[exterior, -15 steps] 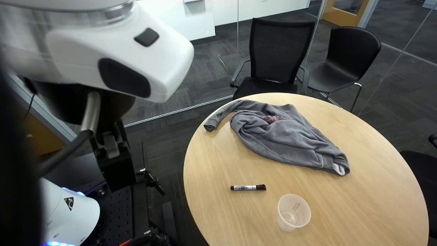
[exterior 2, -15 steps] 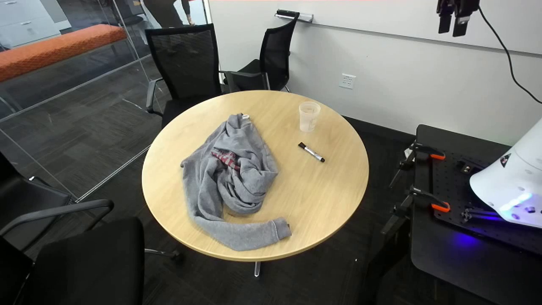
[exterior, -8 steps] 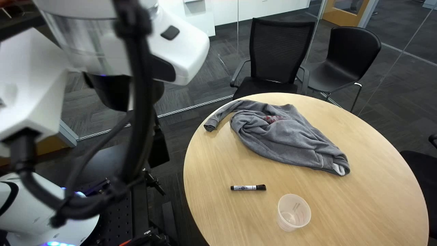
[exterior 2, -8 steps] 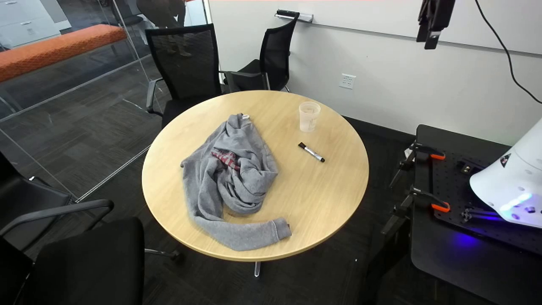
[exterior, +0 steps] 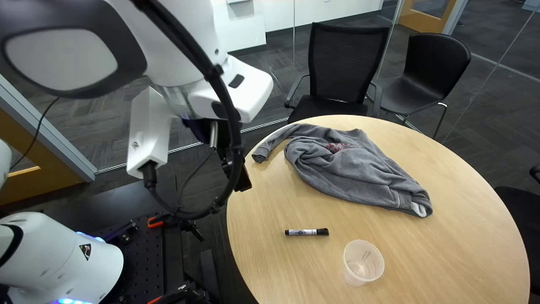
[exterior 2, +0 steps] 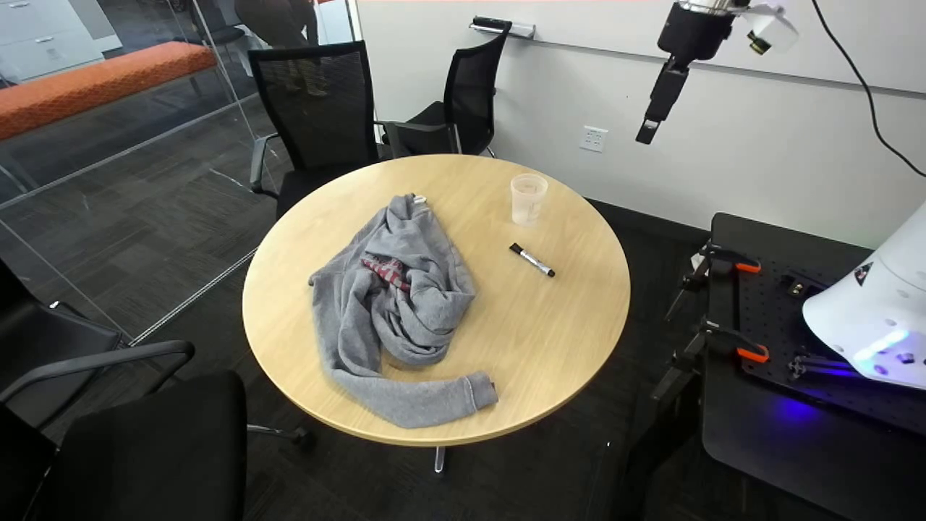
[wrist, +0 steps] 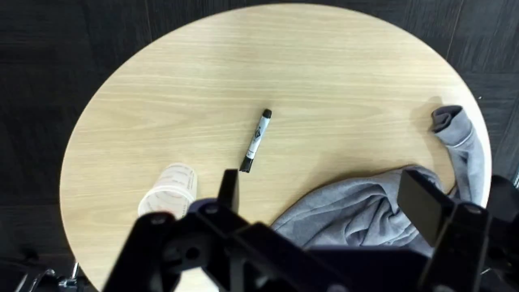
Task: Put the marker in the cup then put it back on the table
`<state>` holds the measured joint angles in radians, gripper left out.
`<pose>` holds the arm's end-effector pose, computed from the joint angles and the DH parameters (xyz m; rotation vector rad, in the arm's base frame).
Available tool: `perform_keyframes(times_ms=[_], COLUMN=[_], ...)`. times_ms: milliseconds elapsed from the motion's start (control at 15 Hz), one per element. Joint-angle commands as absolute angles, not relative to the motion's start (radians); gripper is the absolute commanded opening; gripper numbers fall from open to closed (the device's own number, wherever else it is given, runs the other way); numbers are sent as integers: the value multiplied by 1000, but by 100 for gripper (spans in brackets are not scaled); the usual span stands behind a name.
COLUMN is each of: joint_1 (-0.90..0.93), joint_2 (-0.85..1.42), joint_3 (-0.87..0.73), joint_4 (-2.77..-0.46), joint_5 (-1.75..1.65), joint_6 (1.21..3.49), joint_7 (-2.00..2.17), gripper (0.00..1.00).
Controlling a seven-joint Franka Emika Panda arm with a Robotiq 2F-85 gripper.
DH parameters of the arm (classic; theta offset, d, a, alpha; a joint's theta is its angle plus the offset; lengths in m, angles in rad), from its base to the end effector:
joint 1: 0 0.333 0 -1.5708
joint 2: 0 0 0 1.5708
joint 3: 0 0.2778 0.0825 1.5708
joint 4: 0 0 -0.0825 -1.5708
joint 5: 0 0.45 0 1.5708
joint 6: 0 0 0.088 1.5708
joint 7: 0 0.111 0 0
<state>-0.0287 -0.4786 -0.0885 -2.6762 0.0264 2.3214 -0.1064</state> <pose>0.4566 -0.0481 0.3205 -3.0875 0.0312 -0.1974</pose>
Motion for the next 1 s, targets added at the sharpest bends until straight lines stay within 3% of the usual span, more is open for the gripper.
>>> perform_keyframes(times_ms=[0,467,867,933], joint_1=[-43,-102,-102,-91], joint_2=[-351,-83,77,24], joint_3=[-30,15,-46,-49], joint_4=[-2705,-2673,-2578,-2631], joint_5=[22,-96,-163,-155], joint_6=[2547,2825,2747,2794], joint_7=[32,237,279,276], gripper=[100,100,100,100])
